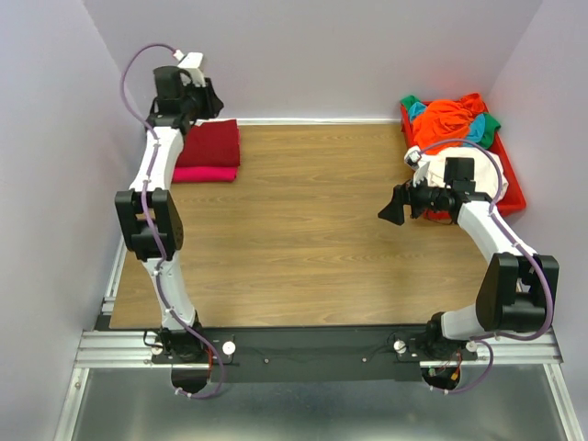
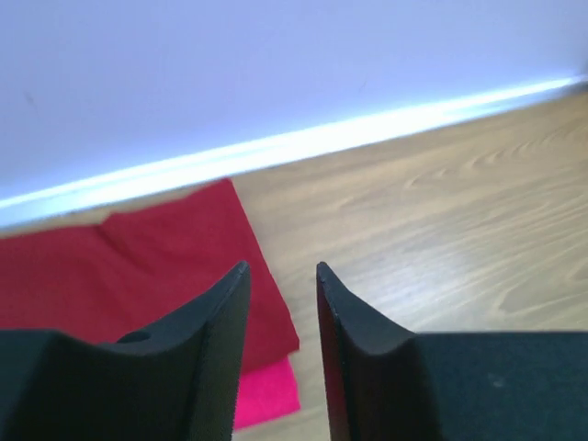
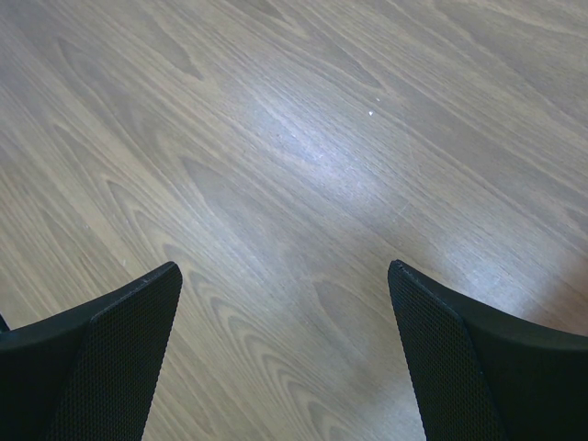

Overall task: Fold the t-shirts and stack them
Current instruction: Neatly place the folded tshirt to the corner

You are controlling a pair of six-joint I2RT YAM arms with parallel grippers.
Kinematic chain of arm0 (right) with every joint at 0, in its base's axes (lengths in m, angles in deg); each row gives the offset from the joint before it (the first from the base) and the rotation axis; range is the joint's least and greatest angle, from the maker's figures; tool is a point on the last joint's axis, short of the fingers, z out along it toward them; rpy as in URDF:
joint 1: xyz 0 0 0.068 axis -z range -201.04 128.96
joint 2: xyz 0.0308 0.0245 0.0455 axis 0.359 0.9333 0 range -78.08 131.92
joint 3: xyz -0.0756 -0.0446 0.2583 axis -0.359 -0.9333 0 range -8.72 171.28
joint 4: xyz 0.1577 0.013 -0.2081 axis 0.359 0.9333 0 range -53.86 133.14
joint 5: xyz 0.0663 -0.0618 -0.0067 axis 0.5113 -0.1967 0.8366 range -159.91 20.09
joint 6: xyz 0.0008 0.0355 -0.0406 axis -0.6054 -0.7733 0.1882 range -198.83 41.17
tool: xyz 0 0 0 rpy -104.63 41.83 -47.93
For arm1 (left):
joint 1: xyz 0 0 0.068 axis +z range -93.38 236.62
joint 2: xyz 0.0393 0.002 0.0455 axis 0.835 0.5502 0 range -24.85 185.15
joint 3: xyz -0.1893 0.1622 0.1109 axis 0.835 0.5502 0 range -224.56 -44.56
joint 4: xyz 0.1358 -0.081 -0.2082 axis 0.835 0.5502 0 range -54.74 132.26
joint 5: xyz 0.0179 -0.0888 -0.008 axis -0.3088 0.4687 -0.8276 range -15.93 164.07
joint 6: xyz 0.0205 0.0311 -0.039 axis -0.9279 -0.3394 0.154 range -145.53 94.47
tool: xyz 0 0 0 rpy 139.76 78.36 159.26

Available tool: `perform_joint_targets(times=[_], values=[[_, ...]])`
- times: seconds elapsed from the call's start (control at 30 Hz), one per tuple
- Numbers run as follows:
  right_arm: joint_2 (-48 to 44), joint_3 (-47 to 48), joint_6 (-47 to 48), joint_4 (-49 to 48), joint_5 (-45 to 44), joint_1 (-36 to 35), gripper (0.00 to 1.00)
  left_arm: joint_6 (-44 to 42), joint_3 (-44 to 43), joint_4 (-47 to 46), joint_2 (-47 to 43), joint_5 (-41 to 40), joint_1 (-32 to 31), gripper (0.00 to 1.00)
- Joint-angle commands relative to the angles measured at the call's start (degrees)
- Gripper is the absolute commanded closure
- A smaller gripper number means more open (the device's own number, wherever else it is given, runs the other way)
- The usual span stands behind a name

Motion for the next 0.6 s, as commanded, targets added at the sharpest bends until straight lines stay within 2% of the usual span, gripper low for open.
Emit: perform_joint_targets(times=[0.0,0.03,0.2,0.57], values=[[0.6,1.1,0.9,1.4,0.2,0.4,0.0,10.9,2.5,-9.5,4.5,19.3,5.9,0.66],[0.6,1.1,1.0,1.5,0.2,0.4,0.0,11.9,1.8,-10.1,7.0,23.1,6.3,0.72],[0.9,1.1,1.0,1.4,0.1,0.4,0.0,15.5,-4.3,-10.4,14.4,27.3,6.3,0.83],[1.3,1.2,1.0,1.5,0.1,0.4,0.0,19.5,-6.2,-9.3,25.3,22.0,6.4,0.84]])
